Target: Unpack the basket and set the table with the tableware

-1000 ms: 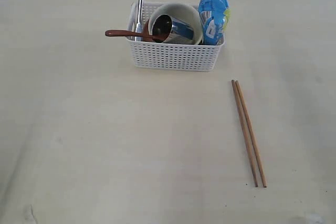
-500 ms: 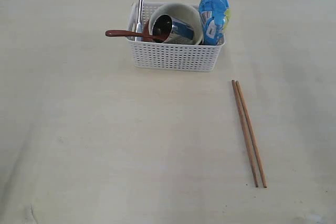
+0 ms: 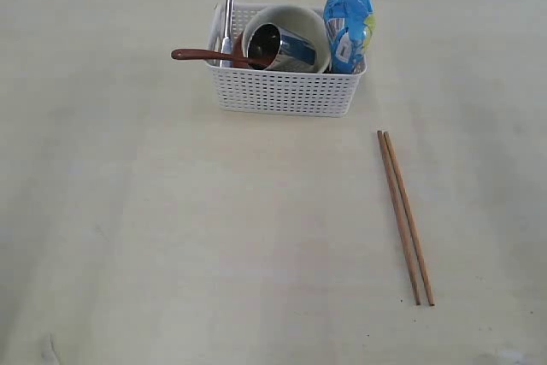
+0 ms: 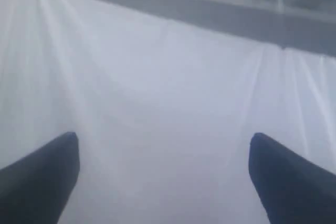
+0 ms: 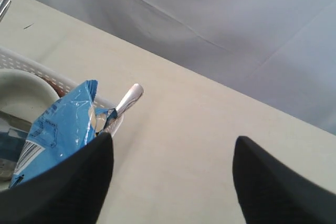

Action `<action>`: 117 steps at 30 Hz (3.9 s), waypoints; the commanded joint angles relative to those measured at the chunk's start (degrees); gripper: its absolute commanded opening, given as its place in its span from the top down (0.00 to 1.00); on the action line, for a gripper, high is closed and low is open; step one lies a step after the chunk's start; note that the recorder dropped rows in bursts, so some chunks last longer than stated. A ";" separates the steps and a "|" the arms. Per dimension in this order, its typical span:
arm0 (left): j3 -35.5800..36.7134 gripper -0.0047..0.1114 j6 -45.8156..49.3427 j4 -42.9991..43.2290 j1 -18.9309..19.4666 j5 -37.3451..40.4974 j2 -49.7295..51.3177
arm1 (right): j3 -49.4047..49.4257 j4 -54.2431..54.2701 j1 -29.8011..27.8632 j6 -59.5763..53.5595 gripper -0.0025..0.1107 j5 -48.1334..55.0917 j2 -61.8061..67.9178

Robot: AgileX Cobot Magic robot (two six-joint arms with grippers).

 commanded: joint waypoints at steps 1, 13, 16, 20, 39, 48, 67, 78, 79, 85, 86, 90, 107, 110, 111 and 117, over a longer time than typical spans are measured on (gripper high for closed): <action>0.13 0.26 -3.83 -0.22 -0.21 -8.75 -0.04 | 0.10 -0.35 -0.36 0.01 0.43 -0.47 -0.37; 0.13 0.26 -3.83 0.63 -0.21 -5.96 -0.04 | 0.10 -0.35 -0.36 0.01 0.43 -1.92 -0.37; 0.13 0.26 -3.83 0.63 -0.21 -5.96 -0.04 | 0.10 -0.35 -0.36 0.27 0.43 -1.91 -0.37; 0.13 0.26 -3.83 0.04 -0.21 -5.99 -0.04 | 0.10 -0.35 -0.36 1.18 0.43 -1.94 -0.37; -29.25 0.26 -11.09 9.67 0.00 16.42 27.47 | 0.10 -0.35 -0.36 1.63 0.43 -2.08 -0.37; -49.12 0.26 -25.53 31.26 -1.46 34.95 63.32 | 0.10 -0.57 -0.36 1.02 0.43 -1.05 -0.37; -95.23 0.26 34.72 3.42 -23.55 98.92 106.25 | 0.10 -0.82 -0.36 -4.07 0.43 8.51 -0.37; -100.91 0.26 55.42 -0.56 -29.98 103.96 114.54 | 0.10 -1.65 -0.36 -6.94 0.52 14.97 -0.37; -100.91 0.26 56.55 -2.02 -29.98 104.08 114.66 | 0.10 -1.65 -0.36 -6.94 0.56 14.97 -0.37; -100.91 0.26 59.82 -4.47 -29.98 104.23 115.25 | 0.10 -1.87 -0.36 -6.94 0.61 14.97 -0.37; -100.91 0.26 60.14 -4.08 -29.98 104.11 115.37 | 0.10 -1.87 -0.36 -6.94 0.61 14.97 -0.37; -100.91 0.26 61.59 0.13 -29.85 102.14 117.43 | 0.10 -1.87 -0.36 -6.61 0.61 14.97 -0.37; -100.91 0.74 60.42 6.44 -27.97 97.92 123.13 | 0.10 -1.87 -0.36 -6.45 0.62 11.46 -0.37; -100.91 0.89 60.42 6.56 -27.97 98.03 123.13 | 0.10 -1.87 -0.36 -6.45 0.62 11.46 -0.37; -100.91 0.95 60.59 6.56 -27.97 98.04 123.13 | 0.10 -1.87 -0.36 -6.45 0.62 11.46 -0.37; -100.91 0.96 60.68 9.20 -27.97 100.05 123.13 | 0.10 -1.87 -0.36 -6.45 0.62 11.46 -0.37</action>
